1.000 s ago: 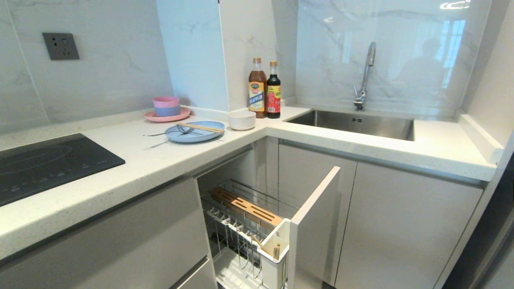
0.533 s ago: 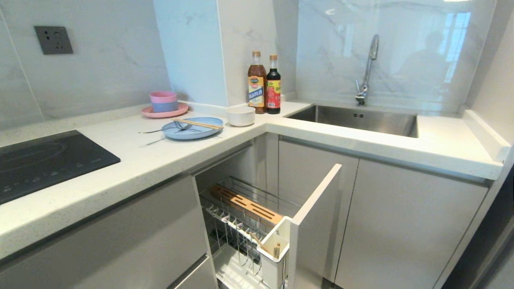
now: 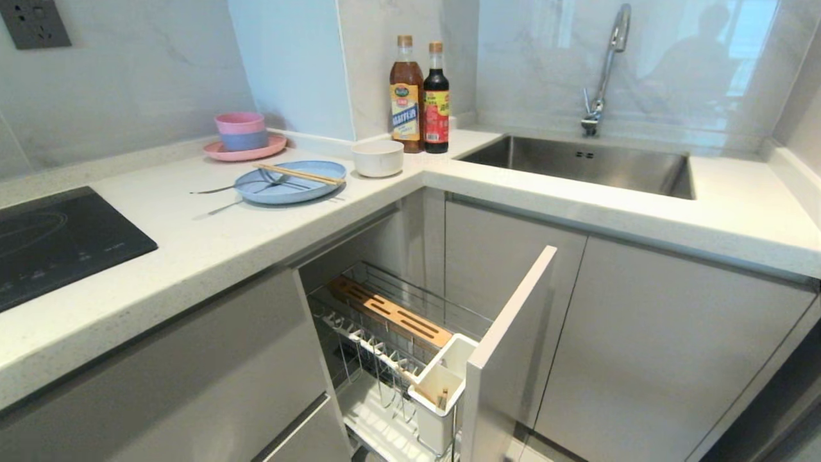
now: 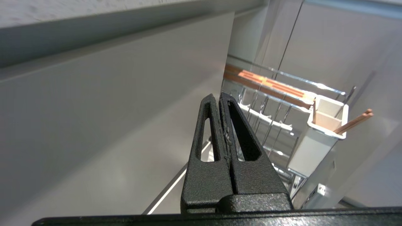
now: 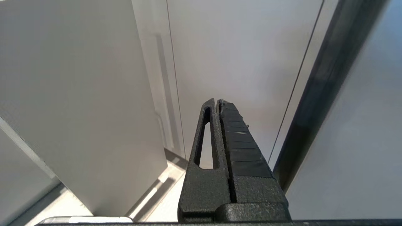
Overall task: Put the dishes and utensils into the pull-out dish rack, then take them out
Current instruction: Pick up the chopsticks and place it in the cupboard
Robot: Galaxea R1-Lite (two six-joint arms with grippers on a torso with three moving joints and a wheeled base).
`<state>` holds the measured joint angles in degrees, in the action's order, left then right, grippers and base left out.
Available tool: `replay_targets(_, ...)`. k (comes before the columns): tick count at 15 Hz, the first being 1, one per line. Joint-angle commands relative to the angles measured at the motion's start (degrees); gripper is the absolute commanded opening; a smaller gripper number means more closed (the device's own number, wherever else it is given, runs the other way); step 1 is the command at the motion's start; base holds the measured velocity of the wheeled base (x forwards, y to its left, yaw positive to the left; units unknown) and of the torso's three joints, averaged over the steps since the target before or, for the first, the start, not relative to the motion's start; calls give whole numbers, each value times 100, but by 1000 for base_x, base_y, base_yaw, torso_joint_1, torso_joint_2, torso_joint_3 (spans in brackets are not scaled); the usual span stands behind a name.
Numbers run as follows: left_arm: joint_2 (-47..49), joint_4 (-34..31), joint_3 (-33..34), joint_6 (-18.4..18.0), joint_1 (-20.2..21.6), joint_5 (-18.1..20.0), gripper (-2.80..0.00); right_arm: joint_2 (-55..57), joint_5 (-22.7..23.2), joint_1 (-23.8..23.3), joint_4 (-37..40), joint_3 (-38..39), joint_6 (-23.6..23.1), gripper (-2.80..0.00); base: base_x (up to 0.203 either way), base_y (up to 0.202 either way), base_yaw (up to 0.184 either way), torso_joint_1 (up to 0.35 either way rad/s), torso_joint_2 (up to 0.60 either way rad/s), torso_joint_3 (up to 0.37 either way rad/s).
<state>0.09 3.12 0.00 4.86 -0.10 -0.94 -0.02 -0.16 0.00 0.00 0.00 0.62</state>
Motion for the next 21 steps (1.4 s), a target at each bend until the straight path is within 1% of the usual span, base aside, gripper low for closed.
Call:
replay_targets(1,3,4,114,6,1,-3,-280,2,-2,0,0,9,-1,-280,0,0,0,-2,2,-193)
replay_targets(13,2,4,117,6,1,-3,-280,2,-2,0,0,9,-1,-280,0,0,0,2,3,-197)
replay_targets(21,0,12,121,6,1,-3,-280,2,-2,0,0,9,-1,-280,0,0,0,2,1,-26)
